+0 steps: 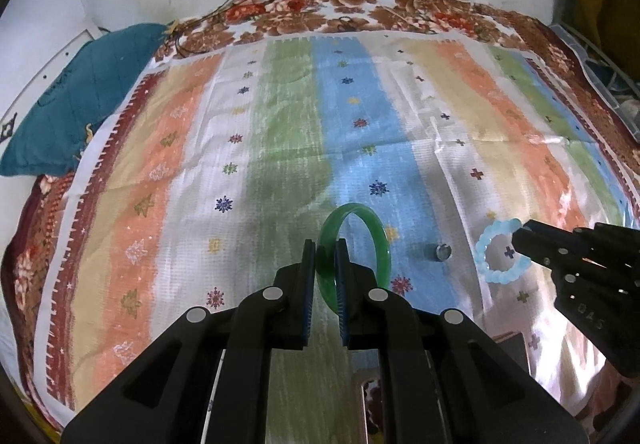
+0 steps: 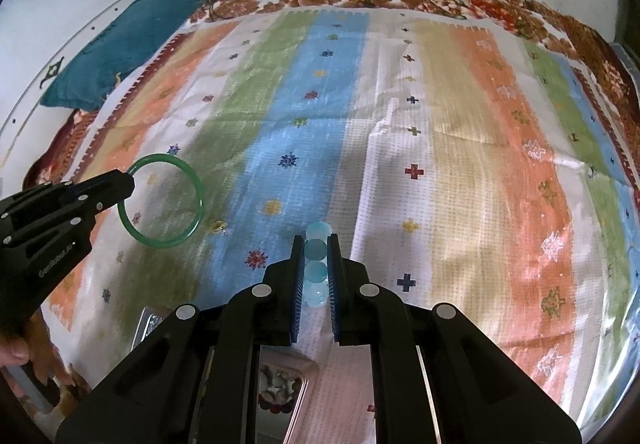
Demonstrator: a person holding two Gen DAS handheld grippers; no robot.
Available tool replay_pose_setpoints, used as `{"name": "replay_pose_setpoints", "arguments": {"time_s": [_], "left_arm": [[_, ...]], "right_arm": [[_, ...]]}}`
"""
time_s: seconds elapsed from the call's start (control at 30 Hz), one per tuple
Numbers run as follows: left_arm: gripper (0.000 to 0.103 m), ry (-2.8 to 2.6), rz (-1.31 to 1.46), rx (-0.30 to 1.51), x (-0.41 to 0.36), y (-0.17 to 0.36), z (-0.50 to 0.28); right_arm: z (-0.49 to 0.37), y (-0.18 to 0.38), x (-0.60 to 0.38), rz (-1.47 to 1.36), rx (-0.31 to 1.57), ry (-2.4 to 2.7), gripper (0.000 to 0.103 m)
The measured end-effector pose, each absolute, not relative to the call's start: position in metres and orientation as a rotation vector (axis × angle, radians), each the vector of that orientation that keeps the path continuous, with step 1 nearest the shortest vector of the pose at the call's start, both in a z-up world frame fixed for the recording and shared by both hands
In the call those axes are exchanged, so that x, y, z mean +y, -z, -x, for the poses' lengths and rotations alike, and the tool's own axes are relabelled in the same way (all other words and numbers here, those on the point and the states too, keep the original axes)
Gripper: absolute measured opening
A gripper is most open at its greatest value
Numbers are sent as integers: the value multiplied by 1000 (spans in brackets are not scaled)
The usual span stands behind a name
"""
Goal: Organize jewelry
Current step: 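Carry green bangle with left gripper while right gripper carries light-blue bracelet to tin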
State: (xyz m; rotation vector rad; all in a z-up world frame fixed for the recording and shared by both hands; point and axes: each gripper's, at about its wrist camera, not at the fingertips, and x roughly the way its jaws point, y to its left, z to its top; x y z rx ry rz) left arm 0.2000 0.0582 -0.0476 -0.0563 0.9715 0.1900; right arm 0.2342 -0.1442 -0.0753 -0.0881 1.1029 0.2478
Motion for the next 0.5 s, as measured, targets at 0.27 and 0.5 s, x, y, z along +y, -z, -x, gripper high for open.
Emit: {"name": "replay_pose_setpoints", "arguments": {"time_s": [0.27,0.5], "left_arm": [[9,-166,47,935,45,34,-183],[9,-144,35,934,33,33,-168]], "right_arm": [[-214,62,-138,97,1069,-270,12],[-194,50,-130,115,1029,-295,12]]}}
